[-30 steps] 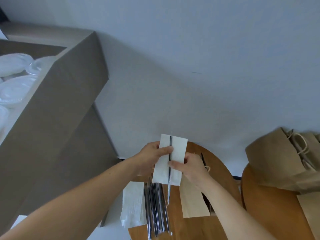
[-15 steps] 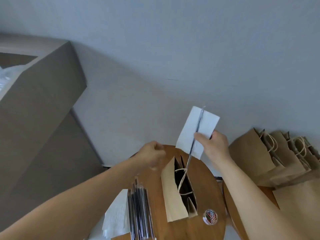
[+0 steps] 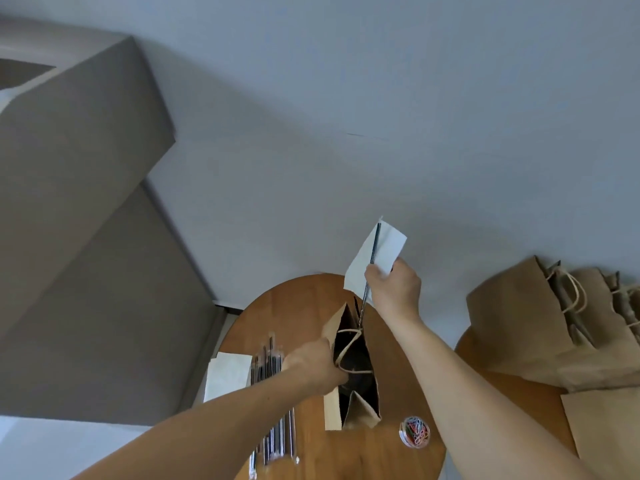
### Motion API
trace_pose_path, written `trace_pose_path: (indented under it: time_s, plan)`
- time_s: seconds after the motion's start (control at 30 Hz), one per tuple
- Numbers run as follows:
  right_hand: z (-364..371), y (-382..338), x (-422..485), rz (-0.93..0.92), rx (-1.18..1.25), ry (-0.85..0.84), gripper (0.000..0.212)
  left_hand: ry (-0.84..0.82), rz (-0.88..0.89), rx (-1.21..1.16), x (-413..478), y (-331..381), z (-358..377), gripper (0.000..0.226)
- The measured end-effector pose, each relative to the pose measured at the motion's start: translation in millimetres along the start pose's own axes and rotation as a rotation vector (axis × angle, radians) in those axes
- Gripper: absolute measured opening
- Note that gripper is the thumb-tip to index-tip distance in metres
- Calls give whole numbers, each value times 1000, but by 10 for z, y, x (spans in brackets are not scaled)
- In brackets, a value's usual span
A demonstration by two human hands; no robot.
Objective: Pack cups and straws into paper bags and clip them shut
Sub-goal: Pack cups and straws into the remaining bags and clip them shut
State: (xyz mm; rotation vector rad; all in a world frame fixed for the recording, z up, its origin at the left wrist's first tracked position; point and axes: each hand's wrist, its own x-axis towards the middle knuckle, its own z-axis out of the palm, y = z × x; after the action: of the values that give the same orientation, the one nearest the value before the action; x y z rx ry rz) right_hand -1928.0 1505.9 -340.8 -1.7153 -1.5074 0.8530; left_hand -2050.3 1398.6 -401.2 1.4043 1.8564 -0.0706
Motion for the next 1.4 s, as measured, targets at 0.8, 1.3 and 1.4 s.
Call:
trace_pose_path:
  time_s: [0.8, 1.3, 1.4]
  plan:
    - [374, 708, -614, 75, -836, -728, 25, -18, -93, -375, 45, -338, -17, 38]
    - [757, 1139, -479, 86, -1007, -724, 11, -30, -68, -431, 67, -440, -3, 41]
    - [726, 1139, -483, 73, -983, -673, 15, -43, -61, -433, 71, -419, 5, 38]
